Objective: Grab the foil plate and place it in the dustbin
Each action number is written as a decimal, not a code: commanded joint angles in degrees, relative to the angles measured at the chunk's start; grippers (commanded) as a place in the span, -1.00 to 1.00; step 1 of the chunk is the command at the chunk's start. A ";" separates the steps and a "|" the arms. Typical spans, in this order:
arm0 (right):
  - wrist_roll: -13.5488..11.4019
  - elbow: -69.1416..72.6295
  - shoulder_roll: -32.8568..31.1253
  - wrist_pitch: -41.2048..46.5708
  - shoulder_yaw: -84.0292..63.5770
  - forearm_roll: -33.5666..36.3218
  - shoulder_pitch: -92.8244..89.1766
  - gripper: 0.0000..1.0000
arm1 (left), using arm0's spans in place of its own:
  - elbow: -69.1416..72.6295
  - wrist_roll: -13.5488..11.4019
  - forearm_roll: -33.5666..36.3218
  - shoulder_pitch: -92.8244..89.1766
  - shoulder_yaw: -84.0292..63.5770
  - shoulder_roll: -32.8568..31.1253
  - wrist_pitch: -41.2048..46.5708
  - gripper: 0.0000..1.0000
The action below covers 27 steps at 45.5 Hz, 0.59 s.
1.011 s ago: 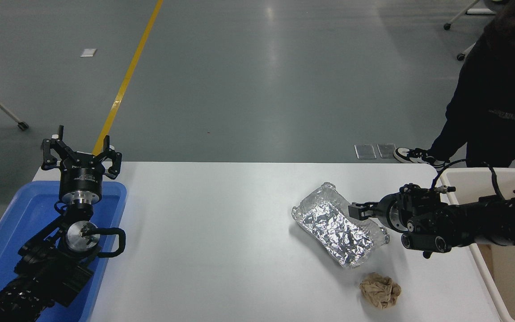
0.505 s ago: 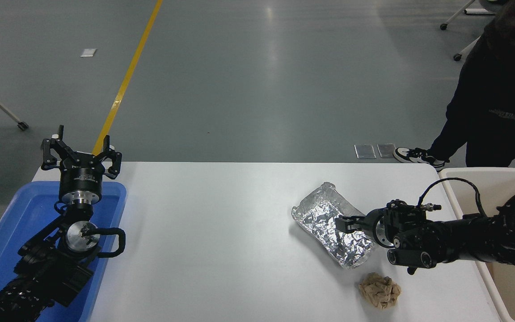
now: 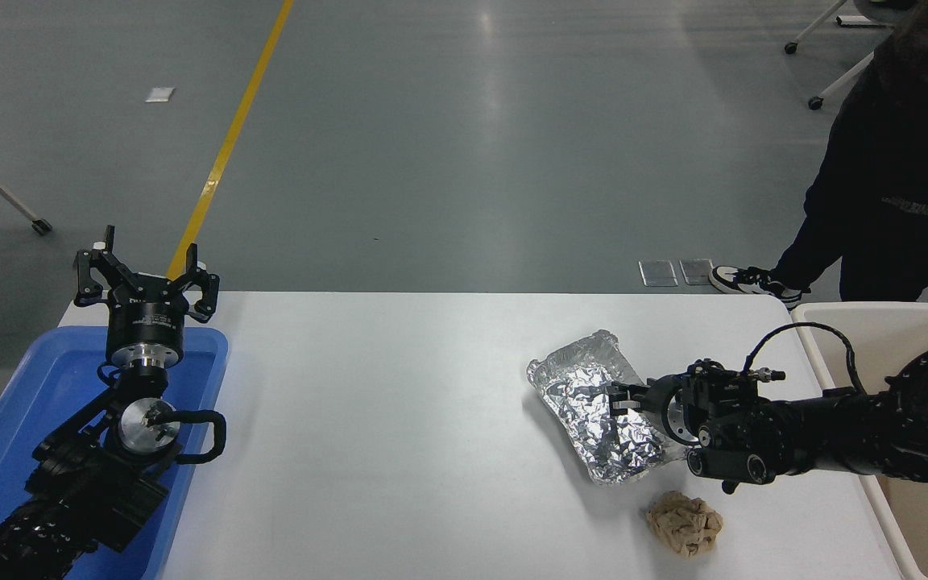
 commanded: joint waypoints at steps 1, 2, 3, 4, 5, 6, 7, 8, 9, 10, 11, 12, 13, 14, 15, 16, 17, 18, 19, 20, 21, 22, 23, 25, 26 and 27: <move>-0.17 1.26 -0.38 0.46 -0.58 -0.55 0.32 -0.74 | 0.00 0.01 0.00 -0.03 0.00 -0.04 0.03 0.98; -0.17 1.26 -0.47 0.46 -0.58 -0.55 0.32 -0.74 | 0.00 -0.08 0.00 -0.03 0.00 0.05 0.03 0.98; -0.08 1.44 -0.73 0.38 -0.58 -0.55 0.32 -0.76 | 0.00 0.01 0.00 -0.03 0.00 0.05 0.03 0.98; -0.08 1.53 -0.91 0.46 -0.58 -0.55 0.41 -0.88 | 0.00 0.01 0.00 0.06 0.00 0.05 0.03 0.98; -0.08 1.61 -1.08 0.46 -0.58 -0.55 0.50 -1.00 | 0.00 0.01 0.00 -0.03 0.00 0.05 0.03 0.98; -0.08 1.70 -1.26 0.46 -0.67 -0.55 0.50 -1.00 | 0.00 0.01 0.00 -0.03 0.00 0.05 0.03 0.98; -0.08 1.70 -1.35 0.46 -0.67 -0.55 0.50 -1.00 | 0.00 0.01 0.00 0.06 0.00 0.05 -0.05 0.98; -0.08 1.70 -1.35 0.46 -0.67 -0.55 0.50 -1.00 | 0.00 0.01 0.00 0.06 0.00 0.05 0.03 0.98; -0.08 1.79 -1.44 0.38 -0.67 -0.55 0.59 -1.00 | 0.00 0.01 0.00 -0.03 0.00 -0.03 0.03 0.98; -0.08 1.88 -1.52 0.29 -0.67 -0.55 0.59 -1.00 | 0.00 0.01 0.00 -0.03 0.00 0.05 0.03 0.98; -0.08 1.88 -1.70 0.20 -0.67 -0.55 0.59 -1.00 | 0.00 0.01 0.00 -0.03 0.00 0.05 0.03 0.98; -0.08 1.97 -1.88 0.02 -0.76 -0.55 0.59 -1.00 | 0.00 0.01 0.00 -0.03 0.00 0.05 0.03 0.98; -0.16 2.14 -2.14 -0.06 -0.76 -0.55 0.67 -1.00 | 0.00 0.01 0.00 0.06 0.00 0.05 0.03 0.98; -0.08 2.49 -2.40 -0.15 -0.76 -0.55 0.76 -1.00 | 0.00 0.01 0.00 0.06 0.00 -0.03 0.03 0.98; -0.08 2.93 -2.84 -0.15 -0.76 -0.55 0.94 -1.00 | 0.00 0.01 0.00 -0.03 0.00 -0.04 -0.05 0.98; -0.16 3.37 -3.19 -0.24 -0.85 -0.55 1.20 -1.00 | 0.00 0.01 0.00 -0.03 0.00 0.05 0.03 0.98; -0.17 3.98 -3.80 -0.24 -0.85 -0.46 1.72 -1.00 | 0.00 0.01 0.00 -0.03 0.00 0.05 -0.05 0.98; -0.17 4.68 -4.42 -0.24 -1.11 -0.46 2.34 -1.00 | 0.00 0.01 0.00 0.06 0.00 -0.03 0.03 0.98; -0.17 5.47 -5.21 -0.24 -1.46 -0.46 3.13 -1.00 | 0.00 0.01 0.00 -0.03 0.00 0.05 0.03 0.98; -0.17 6.35 -5.91 -0.24 -2.07 -0.46 3.83 -1.00 | 0.00 0.01 0.00 -0.03 0.00 0.05 0.03 0.98; -0.17 7.40 -6.70 -0.24 -2.69 -0.46 4.80 -1.00 | 0.00 0.01 0.00 0.06 0.00 0.05 0.03 0.98; -0.17 8.46 -7.49 -0.24 -3.39 -0.37 5.85 -1.00 | 0.00 0.01 0.00 -0.03 0.00 0.05 0.03 0.98; -0.17 9.69 -8.29 -0.24 -4.18 -0.29 6.90 -1.00 | 0.00 0.01 0.00 -0.03 0.00 0.05 -0.05 0.98; -0.17 12.58 -10.22 -0.24 -5.59 0.07 9.54 -1.00 | 0.00 0.01 0.00 -0.03 0.00 0.05 0.03 0.98; -0.17 14.25 -11.36 -0.24 -6.29 0.15 11.12 -1.00 | 0.00 0.01 0.00 0.06 0.00 0.05 -0.05 0.98; -0.17 16.10 -12.59 -0.24 -7.17 0.24 12.70 -1.00 | 0.00 0.01 0.00 -0.03 0.00 0.05 -0.05 0.98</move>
